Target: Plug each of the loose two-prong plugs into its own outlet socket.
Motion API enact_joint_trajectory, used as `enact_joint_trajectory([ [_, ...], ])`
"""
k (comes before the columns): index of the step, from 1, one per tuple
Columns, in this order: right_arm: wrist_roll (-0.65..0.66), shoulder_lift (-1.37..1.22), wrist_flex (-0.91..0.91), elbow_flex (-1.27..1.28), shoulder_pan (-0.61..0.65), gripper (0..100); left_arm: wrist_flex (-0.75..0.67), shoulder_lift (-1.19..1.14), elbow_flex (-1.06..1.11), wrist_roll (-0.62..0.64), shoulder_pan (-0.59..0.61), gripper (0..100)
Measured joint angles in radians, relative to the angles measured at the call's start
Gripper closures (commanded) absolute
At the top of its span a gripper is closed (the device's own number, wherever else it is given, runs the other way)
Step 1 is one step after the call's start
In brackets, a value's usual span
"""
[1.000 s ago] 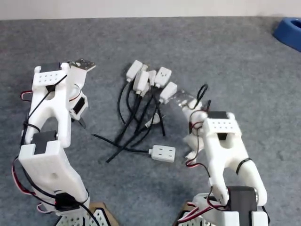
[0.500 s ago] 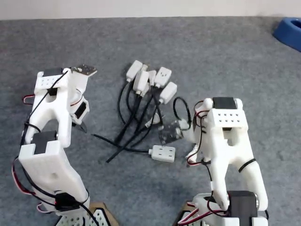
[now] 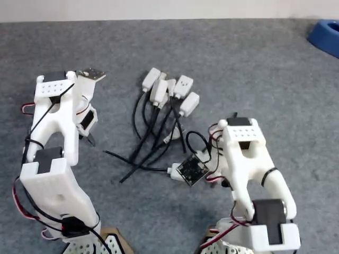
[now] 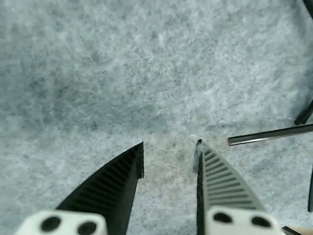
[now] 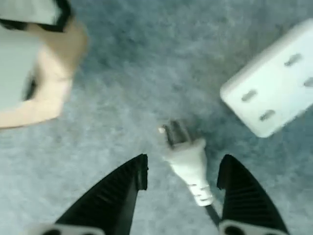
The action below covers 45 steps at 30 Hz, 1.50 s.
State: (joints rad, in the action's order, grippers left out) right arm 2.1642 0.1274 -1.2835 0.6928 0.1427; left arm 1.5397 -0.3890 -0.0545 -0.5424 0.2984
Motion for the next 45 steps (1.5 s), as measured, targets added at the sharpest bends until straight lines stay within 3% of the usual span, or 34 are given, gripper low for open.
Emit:
enact_joint_trajectory([
  [14, -0.052, -0.072, 0.103, 0.005, -0.046, 77.1, 0.003, 0.0, 0.0, 0.0, 0.026, 82],
  [23, 0.02, -0.074, 0.104, 0.005, -0.086, 77.6, 0.04, 0.0, 0.0, 0.0, 0.026, 82],
  [29, 0.02, -0.074, 0.172, 0.014, -0.098, 94.0, 0.043, 0.0, 0.0, 0.0, 0.026, 82],
  [35, 0.02, -0.06, 0.311, 0.077, -0.098, 93.2, 0.043, 0.0, 0.0, 0.0, 0.026, 82],
  [42, 0.011, -0.058, 0.342, 0.112, -0.098, 96.2, 0.043, 0.0, 0.0, 0.0, 0.026, 82],
  [45, -0.109, -0.058, 0.368, 0.118, -0.098, 98.3, 0.043, 0.0, 0.0, 0.0, 0.026, 82],
])
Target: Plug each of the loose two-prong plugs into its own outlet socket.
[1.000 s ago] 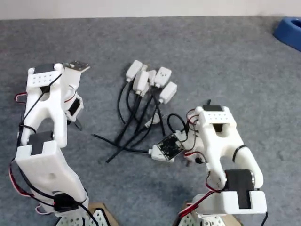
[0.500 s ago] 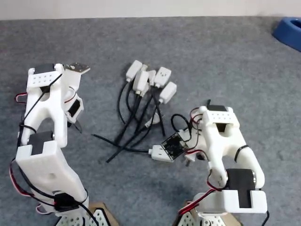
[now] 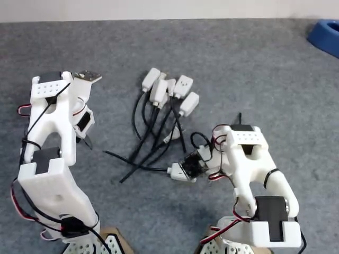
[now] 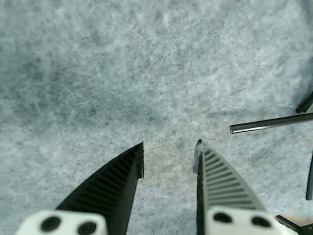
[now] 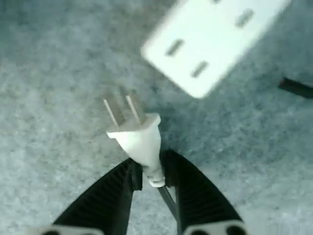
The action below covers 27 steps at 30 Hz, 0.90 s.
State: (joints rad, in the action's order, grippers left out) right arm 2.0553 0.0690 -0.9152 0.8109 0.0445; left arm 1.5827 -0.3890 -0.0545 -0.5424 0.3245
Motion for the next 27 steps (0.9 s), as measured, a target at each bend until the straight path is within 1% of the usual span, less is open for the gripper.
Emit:
enact_joint_trajectory([
  [4, -0.288, 0.0, 0.021, 0.002, 0.005, 99.3, 0.0, 0.0, 0.0, 0.0, 0.0, 82],
  [9, -0.756, -0.012, 0.025, -0.015, 0.018, 99.3, 0.0, 0.0, 0.0, 0.0, -0.011, 82],
  [11, -0.916, -0.012, -0.014, -0.048, 0.02, 99.3, 0.0, 0.0, 0.0, 0.0, -0.018, 82],
  [13, -1.046, -0.015, -0.098, -0.1, 0.021, 99.3, 0.0, 0.0, 0.0, 0.0, -0.025, 82],
  [15, -1.106, -0.018, -0.19, -0.127, 0.023, 99.3, 0.002, 0.0, 0.0, 0.0, -0.028, 82],
  [17, -1.129, -0.026, -0.238, -0.143, 0.028, 99.3, 0.003, 0.0, 0.0, 0.0, -0.029, 82],
  [19, -1.171, -0.028, -0.253, -0.149, 0.031, 99.3, 0.015, 0.0, 0.0, 0.0, -0.029, 82],
  [23, -1.298, -0.028, -0.262, -0.155, 0.031, 99.3, 0.04, 0.0, 0.0, 0.0, -0.029, 82],
  [27, -1.367, -0.028, -0.261, -0.155, 0.029, 99.3, 0.044, 0.0, 0.0, 0.0, -0.029, 82],
])
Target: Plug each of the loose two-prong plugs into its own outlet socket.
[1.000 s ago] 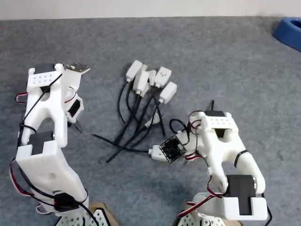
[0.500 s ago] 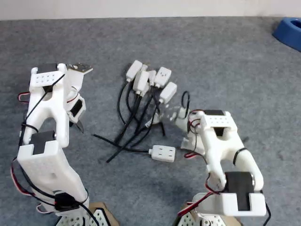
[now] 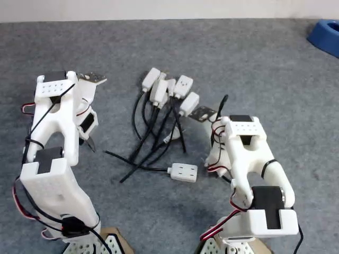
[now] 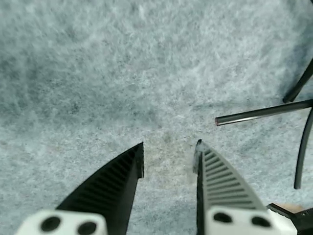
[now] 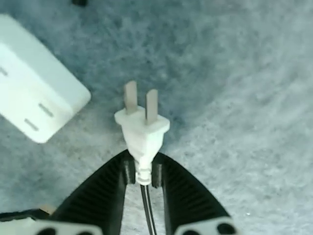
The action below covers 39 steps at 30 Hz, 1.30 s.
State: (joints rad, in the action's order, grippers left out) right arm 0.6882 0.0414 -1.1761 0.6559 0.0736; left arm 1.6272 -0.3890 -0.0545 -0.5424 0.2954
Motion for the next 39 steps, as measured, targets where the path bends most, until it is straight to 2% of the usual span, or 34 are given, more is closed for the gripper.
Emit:
enact_joint_trajectory([
  [4, -0.009, 0.0, 0.046, 0.003, 0.002, 98.8, 0.0, 0.0, 0.0, 0.0, 0.0, 82],
  [6, -0.005, 0.0, 0.074, 0.023, 0.0, 94.8, 0.0, 0.0, 0.0, 0.0, 0.0, 82],
  [11, 0.187, 0.003, 0.083, 0.066, 0.002, 79.3, 0.002, 0.0, 0.0, 0.0, 0.0, 82],
  [14, 0.29, 0.005, 0.078, 0.086, 0.005, 76.7, 0.002, 0.0, 0.0, 0.0, 0.0, 82],
  [17, 0.327, 0.005, 0.086, 0.092, 0.006, 76.7, 0.002, 0.0, 0.0, 0.0, 0.0, 82],
  [30, 0.339, 0.018, 0.206, 0.186, 0.006, 77.2, 0.002, 0.0, 0.0, 0.0, 0.0, 82],
  [33, 0.339, 0.018, 0.227, 0.204, 0.006, 84.4, 0.002, 0.0, 0.0, 0.0, 0.0, 82],
  [36, 0.339, 0.018, 0.239, 0.203, 0.006, 97.9, 0.002, 0.0, 0.0, 0.0, 0.0, 82],
  [39, 0.339, 0.02, 0.265, 0.187, 0.021, 97.5, 0.002, 0.0, 0.0, 0.0, 0.0, 82],
])
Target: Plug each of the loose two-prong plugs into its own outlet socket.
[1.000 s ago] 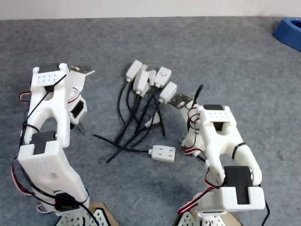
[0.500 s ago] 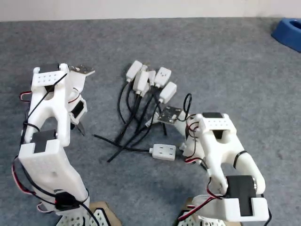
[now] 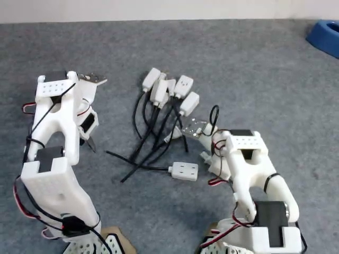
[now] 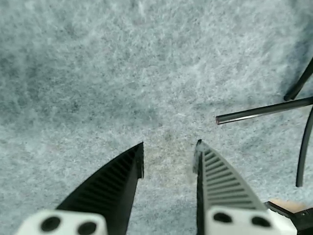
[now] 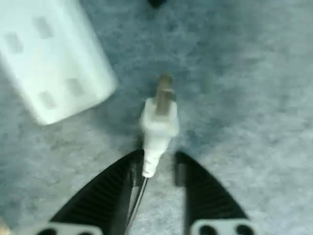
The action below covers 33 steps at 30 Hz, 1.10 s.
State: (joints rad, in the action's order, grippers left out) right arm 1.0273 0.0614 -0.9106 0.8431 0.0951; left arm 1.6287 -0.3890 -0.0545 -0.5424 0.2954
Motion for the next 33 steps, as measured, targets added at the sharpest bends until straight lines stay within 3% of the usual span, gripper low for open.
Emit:
enact_joint_trajectory([
  [20, -0.006, 0.0, 0.023, 0.002, 0.032, 99.1, 0.017, 0.0, 0.0, 0.0, 0.0, 82],
  [27, -0.206, 0.017, 0.021, -0.028, 0.035, 99.1, 0.017, 0.0, 0.0, 0.0, 0.0, 82],
  [33, -0.265, 0.086, 0.02, -0.026, 0.043, 98.6, 0.017, 0.0, 0.0, 0.0, 0.0, 82],
])
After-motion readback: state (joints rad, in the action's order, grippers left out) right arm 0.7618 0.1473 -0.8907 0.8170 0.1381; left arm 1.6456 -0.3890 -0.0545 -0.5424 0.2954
